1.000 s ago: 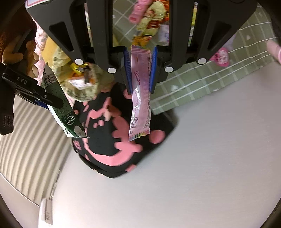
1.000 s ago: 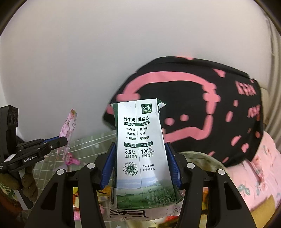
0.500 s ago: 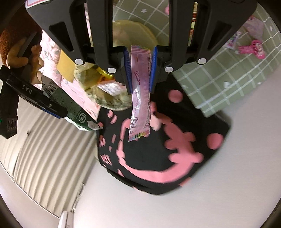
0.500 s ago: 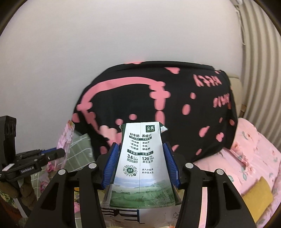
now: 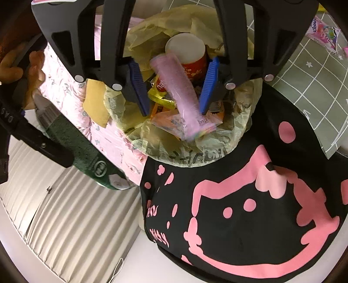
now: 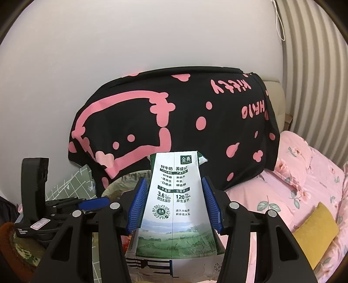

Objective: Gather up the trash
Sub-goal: 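Open the left gripper to drop the pink stick packet into the bin, then open the right gripper to drop the milk carton while the left returns to the table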

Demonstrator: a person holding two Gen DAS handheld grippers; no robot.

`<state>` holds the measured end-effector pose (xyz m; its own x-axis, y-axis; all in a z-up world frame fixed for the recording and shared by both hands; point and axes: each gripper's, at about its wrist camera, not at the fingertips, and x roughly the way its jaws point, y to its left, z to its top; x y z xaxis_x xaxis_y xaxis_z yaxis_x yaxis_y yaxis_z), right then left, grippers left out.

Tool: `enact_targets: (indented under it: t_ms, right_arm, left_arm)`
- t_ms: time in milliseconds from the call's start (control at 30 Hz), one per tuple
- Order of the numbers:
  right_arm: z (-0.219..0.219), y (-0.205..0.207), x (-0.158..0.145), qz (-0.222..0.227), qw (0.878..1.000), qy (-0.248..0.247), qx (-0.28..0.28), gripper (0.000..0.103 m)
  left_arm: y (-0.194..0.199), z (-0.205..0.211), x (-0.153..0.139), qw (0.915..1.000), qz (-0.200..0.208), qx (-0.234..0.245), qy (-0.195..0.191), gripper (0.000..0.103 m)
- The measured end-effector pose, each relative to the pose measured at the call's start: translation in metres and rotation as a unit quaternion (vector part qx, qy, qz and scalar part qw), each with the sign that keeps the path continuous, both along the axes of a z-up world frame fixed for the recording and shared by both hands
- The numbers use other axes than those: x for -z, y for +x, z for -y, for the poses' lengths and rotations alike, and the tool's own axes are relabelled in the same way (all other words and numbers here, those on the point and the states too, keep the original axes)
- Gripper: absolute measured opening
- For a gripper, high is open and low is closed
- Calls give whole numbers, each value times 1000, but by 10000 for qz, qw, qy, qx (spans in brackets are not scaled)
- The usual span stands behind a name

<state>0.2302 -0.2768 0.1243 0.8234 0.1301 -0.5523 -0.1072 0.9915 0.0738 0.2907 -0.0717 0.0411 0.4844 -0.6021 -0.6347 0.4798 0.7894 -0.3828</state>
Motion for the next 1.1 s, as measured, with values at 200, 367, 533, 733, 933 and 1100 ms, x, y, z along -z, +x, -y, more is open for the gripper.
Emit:
enact_targets:
  t_ms: [200,367,533,733,933,1100]
  right_arm:
    - [-5,9,11,-137,9996,68,-225,49]
    - [-29,21,23,-292,9973,206,-634,49]
    - [-58,31,41,-464,9939,389,-925,49]
    - [-77,50,82,-1023,9906,395,-814,49]
    - [-73,72,130,-1989,9794,201,-293,47]
    - [-69,64,133,-2033,9785,274,-189,47]
  left_arm:
    - [1,-10,0,9995,14,-274,144,47]
    - [-5,-35,-10,9977,212,-591,241,49]
    - [-16,-77,-11,9938,216,-1065,219,50]
    - [-33,-130,5,9870,-40,-1594,192,50]
    - [-52,-182,31,9762,-373,-2130,174,50]
    - [-66,-220,51,9655,-562,-2534,194,50]
